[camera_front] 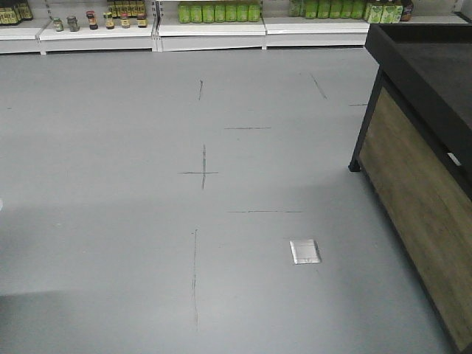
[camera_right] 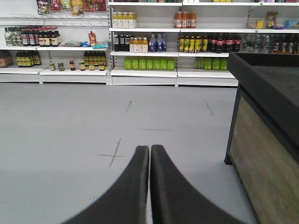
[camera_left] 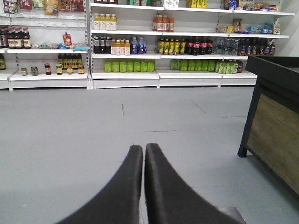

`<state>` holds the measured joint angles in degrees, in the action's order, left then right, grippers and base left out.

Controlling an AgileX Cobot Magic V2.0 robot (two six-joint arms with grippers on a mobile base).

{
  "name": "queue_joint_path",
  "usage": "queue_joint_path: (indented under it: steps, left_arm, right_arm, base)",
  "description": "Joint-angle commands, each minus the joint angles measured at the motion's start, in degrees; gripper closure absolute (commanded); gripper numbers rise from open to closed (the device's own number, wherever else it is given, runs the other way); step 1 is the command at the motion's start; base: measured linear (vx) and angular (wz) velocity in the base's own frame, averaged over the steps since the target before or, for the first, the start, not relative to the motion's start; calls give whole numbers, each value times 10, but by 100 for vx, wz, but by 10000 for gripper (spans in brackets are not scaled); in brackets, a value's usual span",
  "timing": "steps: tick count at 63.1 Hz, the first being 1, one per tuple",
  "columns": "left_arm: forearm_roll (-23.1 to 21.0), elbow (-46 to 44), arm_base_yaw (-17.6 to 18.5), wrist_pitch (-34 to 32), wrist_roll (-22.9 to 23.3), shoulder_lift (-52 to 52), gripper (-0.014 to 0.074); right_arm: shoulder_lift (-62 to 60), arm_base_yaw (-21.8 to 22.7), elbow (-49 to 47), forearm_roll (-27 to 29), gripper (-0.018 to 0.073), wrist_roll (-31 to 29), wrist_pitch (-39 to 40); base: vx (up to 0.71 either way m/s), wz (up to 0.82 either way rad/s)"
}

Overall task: Pick three apples into basket with both arms
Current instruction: 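Drive the base forward along the aisle toward the fruit display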

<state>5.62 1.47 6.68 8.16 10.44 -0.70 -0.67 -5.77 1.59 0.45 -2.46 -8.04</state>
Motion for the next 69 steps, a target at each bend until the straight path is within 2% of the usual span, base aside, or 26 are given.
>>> queue_joint_path:
  steps: [1, 69]
  left_arm:
    - [-4, 3, 1, -45, 4, -9, 603]
    - [-4, 3, 1, -45, 4, -9, 603]
  right_arm:
    - [-8, 0, 8, -5, 568, -6, 43]
    - [-8, 0, 8, -5, 568, -6, 43]
  base:
    - [18, 2]
    - [16, 2]
